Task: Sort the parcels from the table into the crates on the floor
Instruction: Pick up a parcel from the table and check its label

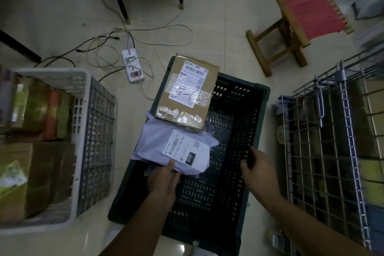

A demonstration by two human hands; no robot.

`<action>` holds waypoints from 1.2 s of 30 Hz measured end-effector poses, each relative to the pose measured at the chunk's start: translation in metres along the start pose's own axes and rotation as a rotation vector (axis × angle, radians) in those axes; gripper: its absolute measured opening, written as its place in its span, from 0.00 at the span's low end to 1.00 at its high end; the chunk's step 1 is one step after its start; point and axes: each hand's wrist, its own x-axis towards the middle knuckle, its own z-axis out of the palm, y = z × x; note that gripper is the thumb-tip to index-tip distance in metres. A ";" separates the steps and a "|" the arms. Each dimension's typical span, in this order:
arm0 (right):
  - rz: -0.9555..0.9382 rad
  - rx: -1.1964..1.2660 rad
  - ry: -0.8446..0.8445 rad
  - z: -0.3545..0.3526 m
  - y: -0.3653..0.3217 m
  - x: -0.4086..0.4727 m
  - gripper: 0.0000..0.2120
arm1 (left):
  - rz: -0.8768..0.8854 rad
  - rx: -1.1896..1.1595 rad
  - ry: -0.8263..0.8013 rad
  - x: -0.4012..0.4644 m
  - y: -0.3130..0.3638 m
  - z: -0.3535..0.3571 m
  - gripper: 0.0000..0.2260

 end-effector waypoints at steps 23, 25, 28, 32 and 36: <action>0.104 0.070 -0.164 -0.014 -0.011 -0.008 0.26 | 0.067 0.458 0.058 0.023 -0.001 0.000 0.14; 0.118 0.046 -0.256 -0.029 -0.019 -0.015 0.17 | 0.113 0.666 0.049 0.005 0.012 0.002 0.15; 0.080 -0.049 -0.352 -0.069 -0.045 -0.038 0.17 | 0.254 1.047 -0.046 -0.051 0.043 0.011 0.18; -0.012 -0.094 -0.350 -0.139 -0.101 -0.082 0.16 | 0.487 1.397 -0.243 -0.149 0.099 0.025 0.24; -0.147 -0.202 -0.305 -0.215 -0.171 -0.142 0.19 | 0.820 1.762 -0.408 -0.256 0.164 0.033 0.26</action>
